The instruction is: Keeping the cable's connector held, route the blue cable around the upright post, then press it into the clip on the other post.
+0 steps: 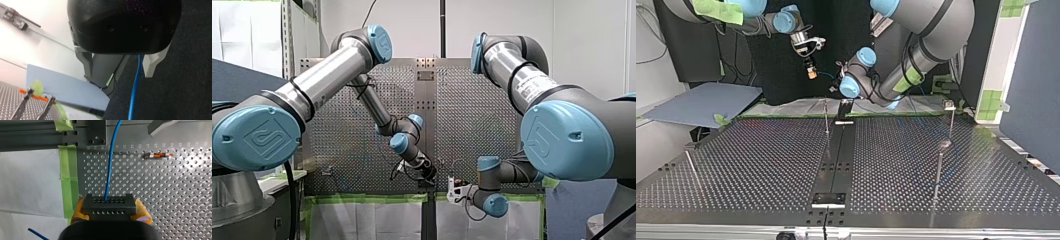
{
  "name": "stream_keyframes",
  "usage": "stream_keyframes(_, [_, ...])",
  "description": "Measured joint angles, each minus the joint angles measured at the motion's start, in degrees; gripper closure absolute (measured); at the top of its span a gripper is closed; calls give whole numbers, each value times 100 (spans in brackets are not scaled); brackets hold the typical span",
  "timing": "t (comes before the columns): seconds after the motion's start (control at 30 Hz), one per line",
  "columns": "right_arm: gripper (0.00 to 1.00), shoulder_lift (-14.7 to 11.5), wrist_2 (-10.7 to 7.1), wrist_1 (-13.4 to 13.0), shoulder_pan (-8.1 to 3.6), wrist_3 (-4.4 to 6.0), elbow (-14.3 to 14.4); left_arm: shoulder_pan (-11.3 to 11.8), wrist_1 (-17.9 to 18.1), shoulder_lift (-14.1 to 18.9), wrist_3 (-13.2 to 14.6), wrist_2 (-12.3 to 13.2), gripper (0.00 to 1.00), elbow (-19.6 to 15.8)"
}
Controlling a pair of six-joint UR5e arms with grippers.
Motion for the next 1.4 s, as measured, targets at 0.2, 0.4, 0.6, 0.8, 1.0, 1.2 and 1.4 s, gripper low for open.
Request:
stream_keyframes(0.2, [100,0,0,1,0,-10,-2,-45,2,2,-54,-282,2,0])
stream_keyframes(0.4, [100,0,0,1,-1,-14,-3,-96,1,1,-138,-594,27,0])
stream_keyframes(0.6, [100,0,0,4,-17,-20,-3,-155,40,2,-155,-766,95,0])
stream_keyframes(0.8, [100,0,4,51,-32,-66,-3,-195,183,2,-193,-1000,100,0])
stream_keyframes(1.0, [100,0,43,75,-61,-75,-4,-257,224,3,-357,-1355,100,0])
stream_keyframes(1.2, [100,0,93,96,-94,-76,-3,-392,252,4,-401,-1720,100,0])
stream_keyframes(1.4, [100,-1,286,121,-250,-44,-5,-666,422,5,-566,-2049,100,0])
